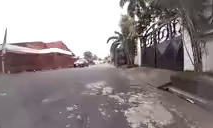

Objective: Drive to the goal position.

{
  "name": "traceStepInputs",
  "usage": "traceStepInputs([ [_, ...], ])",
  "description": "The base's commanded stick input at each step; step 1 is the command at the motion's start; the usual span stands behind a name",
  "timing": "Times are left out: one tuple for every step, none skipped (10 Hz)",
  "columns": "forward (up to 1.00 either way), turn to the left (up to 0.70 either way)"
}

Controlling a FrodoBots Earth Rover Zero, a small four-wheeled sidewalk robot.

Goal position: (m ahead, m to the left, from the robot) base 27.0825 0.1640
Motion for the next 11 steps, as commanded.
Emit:
traceStepInputs([
  [1.0, 0.05],
  [1.0, 0.23],
  [1.0, 0.29],
  [1.0, 0.0],
  [1.0, 0.0],
  [1.0, 0.0],
  [1.0, 0.0],
  [1.0, 0.0],
  [1.0, 0.0],
  [1.0, 0.0],
  [1.0, 0.0],
])
